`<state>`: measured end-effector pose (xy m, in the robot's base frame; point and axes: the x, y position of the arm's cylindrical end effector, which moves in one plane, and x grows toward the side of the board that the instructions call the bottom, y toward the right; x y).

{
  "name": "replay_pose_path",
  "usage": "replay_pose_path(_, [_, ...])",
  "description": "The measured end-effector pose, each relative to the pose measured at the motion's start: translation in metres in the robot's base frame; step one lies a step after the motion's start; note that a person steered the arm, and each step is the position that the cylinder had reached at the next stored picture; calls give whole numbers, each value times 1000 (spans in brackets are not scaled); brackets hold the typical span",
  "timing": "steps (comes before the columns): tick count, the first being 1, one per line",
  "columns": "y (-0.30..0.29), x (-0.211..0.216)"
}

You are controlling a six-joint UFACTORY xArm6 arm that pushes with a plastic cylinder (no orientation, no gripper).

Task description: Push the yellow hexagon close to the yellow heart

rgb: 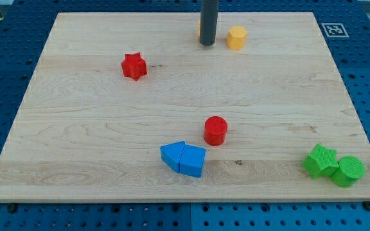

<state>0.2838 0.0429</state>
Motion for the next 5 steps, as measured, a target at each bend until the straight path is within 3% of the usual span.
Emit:
replay_pose_path(1, [0, -4])
replay_pose_path(2, [27, 26])
replay_pose_path(3, [86, 44])
replay_pose_path(4, [125, 43])
replay_pose_path(5, [125, 36])
